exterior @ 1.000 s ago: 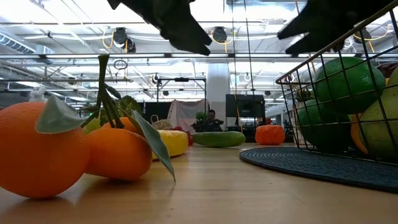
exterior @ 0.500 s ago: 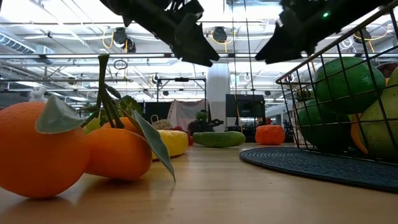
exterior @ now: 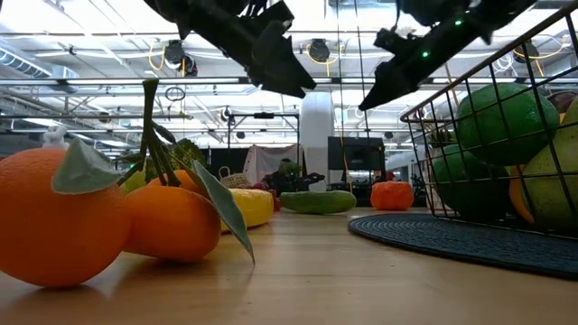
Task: Build produce basket
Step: Put the tangerine into the wire basket
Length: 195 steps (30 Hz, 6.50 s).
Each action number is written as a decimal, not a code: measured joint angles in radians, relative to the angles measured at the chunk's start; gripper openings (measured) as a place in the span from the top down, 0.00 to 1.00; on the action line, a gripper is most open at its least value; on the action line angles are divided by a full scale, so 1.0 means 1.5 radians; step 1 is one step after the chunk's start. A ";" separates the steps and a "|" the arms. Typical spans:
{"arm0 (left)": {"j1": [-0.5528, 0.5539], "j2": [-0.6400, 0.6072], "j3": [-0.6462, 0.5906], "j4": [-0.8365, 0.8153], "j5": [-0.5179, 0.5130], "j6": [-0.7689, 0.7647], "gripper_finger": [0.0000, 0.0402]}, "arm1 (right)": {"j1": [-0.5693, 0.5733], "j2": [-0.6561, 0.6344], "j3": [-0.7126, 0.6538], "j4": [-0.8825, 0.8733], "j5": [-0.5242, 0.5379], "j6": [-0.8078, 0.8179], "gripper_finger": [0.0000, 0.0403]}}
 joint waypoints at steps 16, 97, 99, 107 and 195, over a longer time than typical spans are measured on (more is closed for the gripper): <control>-0.002 -0.025 0.000 -0.143 0.000 0.020 0.01 | -0.178 0.241 0.164 -0.155 -0.159 -0.120 0.12; -0.002 -0.025 0.000 -0.159 -0.001 0.022 0.01 | -0.029 0.044 0.177 -0.437 -0.232 0.130 0.21; -0.002 -0.025 0.000 -0.158 -0.001 0.023 0.01 | 0.006 0.004 0.156 -0.433 -0.232 0.169 0.21; -0.006 -0.025 0.000 -0.153 -0.001 0.016 0.01 | 0.144 -0.125 0.001 -0.250 -0.231 0.314 0.21; -0.133 -0.025 0.000 -0.173 -0.054 -0.041 0.01 | 0.304 -0.156 -0.140 0.263 -0.124 0.129 0.21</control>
